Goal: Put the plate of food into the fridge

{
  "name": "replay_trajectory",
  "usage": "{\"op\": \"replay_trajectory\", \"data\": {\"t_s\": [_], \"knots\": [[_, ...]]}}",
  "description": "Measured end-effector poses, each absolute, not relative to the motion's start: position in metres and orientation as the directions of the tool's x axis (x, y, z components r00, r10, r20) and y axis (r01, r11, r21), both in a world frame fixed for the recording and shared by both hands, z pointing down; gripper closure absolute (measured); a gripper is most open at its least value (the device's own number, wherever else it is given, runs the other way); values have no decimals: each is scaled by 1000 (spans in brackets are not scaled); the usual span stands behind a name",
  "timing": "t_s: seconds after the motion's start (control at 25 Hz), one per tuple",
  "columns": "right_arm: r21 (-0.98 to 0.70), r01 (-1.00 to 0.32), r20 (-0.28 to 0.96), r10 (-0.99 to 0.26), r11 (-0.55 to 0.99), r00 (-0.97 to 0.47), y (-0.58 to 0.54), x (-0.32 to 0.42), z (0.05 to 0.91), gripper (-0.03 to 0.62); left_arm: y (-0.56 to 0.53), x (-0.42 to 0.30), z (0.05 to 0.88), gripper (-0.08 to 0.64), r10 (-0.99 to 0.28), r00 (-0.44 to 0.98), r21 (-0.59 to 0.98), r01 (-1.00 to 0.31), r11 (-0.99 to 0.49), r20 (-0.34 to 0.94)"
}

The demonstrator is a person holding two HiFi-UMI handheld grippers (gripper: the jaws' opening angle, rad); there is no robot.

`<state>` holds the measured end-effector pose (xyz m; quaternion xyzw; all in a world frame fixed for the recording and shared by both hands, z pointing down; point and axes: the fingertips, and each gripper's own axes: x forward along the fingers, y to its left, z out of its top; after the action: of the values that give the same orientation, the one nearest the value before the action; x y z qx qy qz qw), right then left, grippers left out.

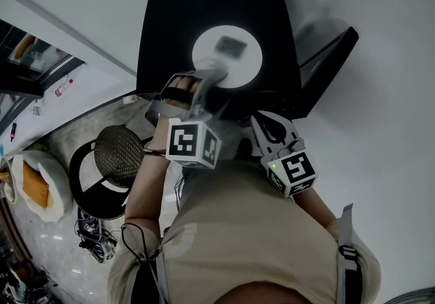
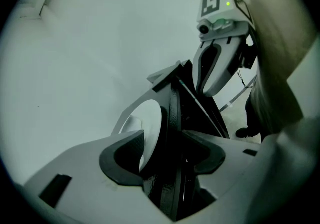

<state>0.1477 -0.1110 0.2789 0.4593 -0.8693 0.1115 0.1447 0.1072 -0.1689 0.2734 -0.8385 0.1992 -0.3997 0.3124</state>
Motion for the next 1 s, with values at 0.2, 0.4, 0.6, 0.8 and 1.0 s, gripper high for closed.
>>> {"op": "replay_trajectory", "data": {"t_s": [0.2, 0.4, 0.6, 0.8, 1.0], "knots": [[-87, -827, 353, -759, 556, -547, -115, 145, 280, 567, -163, 101, 267, 364, -573, 623, -668, -106, -737, 533], [-151, -821, 355, -745, 550, -565, -122, 144, 288, 568, -161, 94, 265, 424, -584, 647, -658, -165, -735, 490], [-271, -808, 323, -742, 523, -588, -126, 149, 282, 567, -157, 92, 261, 463, -591, 660, -666, -179, -724, 465], [-315, -813, 331, -746, 489, -578, -128, 157, 275, 566, -151, 89, 259, 465, -579, 673, -653, -184, -734, 461], [-341, -789, 306, -733, 512, -608, -129, 148, 266, 491, -147, 85, 259, 465, -570, 686, -654, -180, -735, 452]]}}
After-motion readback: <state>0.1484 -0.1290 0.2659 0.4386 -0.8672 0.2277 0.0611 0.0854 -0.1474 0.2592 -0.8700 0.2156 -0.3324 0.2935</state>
